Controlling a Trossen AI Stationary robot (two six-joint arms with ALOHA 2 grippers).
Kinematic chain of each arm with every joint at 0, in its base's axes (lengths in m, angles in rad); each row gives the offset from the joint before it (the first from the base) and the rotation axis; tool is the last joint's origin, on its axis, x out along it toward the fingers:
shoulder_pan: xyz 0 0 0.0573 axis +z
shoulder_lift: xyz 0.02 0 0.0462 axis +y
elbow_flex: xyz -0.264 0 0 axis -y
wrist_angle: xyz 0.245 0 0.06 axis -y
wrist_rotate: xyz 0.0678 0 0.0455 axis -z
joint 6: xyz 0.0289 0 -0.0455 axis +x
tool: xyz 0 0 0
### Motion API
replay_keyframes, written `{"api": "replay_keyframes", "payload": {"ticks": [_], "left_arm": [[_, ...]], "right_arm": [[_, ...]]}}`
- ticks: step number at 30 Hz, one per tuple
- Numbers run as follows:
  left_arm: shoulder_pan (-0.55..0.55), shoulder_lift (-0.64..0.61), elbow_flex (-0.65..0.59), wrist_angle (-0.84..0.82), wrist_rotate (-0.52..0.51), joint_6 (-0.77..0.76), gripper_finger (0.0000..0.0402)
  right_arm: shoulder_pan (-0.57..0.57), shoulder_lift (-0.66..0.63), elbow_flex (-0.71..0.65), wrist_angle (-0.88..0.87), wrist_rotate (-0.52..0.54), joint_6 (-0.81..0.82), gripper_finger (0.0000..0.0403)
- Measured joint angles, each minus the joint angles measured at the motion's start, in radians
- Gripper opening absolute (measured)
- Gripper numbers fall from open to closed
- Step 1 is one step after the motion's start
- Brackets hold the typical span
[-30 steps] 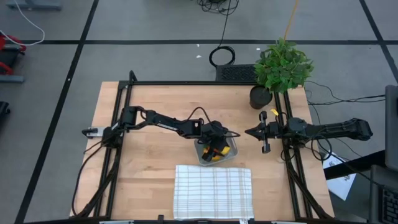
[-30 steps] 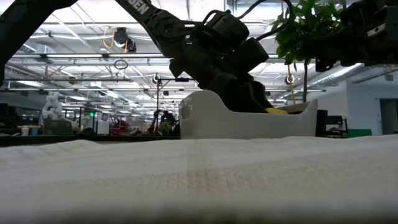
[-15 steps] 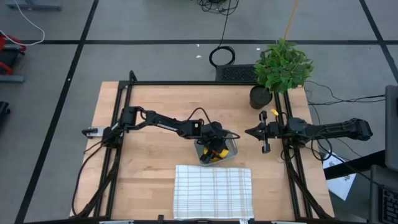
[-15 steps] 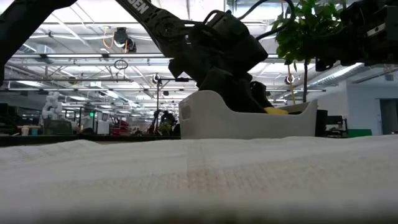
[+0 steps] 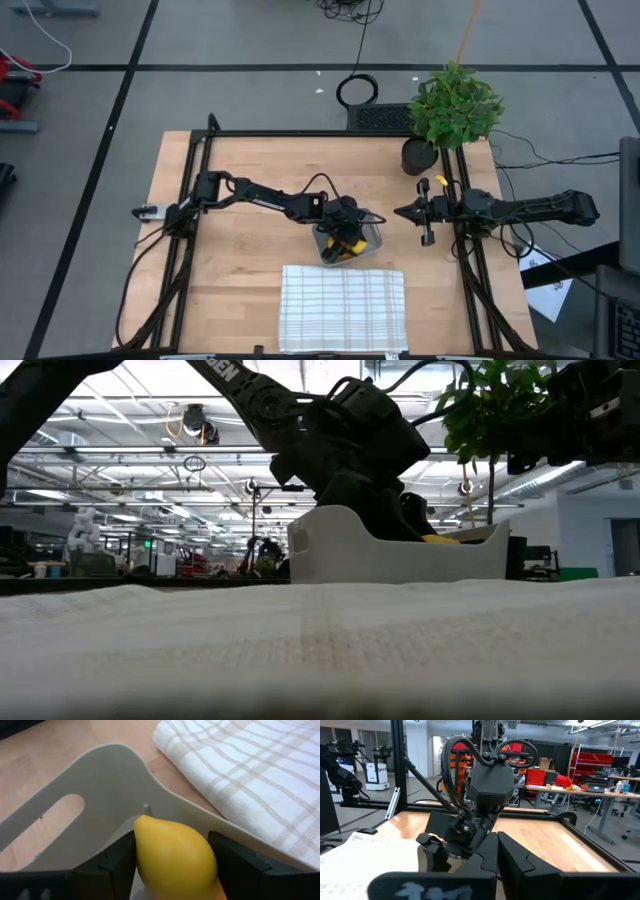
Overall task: Pick and placing Produce into tupperware
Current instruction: Put the yellow lemon into the gray bin, then adjust the gray bin
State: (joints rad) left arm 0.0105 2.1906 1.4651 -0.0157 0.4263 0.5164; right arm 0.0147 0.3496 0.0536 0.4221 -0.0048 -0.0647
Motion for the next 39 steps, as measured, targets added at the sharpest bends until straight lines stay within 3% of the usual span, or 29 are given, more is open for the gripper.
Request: {"api": "replay_keyframes", "payload": {"ticks": [11,20,27,36,39], "left_arm": [[0.000,0.000,0.000,-0.004,0.000,-0.006,0.0233],[-0.005,-0.001,0.001,-0.005,-0.006,-0.003,0.0277],[-0.013,-0.002,0.001,0.005,-0.045,0.009,0.0282],[-0.048,-0.139,0.001,-0.028,-0.140,0.084,0.0282],[-0.055,-0.191,0.001,-0.099,-0.140,0.076,0.0261]], "right_arm": [[0.000,0.000,0.000,0.000,0.000,0.000,0.0000],[0.000,0.000,0.000,0.000,0.000,0.000,0.0000],[0.000,0.000,0.000,0.000,0.000,0.000,0.0000],[0.000,0.001,0.000,-0.006,0.000,0.000,0.0000],[0.000,0.001,0.000,-0.010,0.000,0.001,0.0000]]}}
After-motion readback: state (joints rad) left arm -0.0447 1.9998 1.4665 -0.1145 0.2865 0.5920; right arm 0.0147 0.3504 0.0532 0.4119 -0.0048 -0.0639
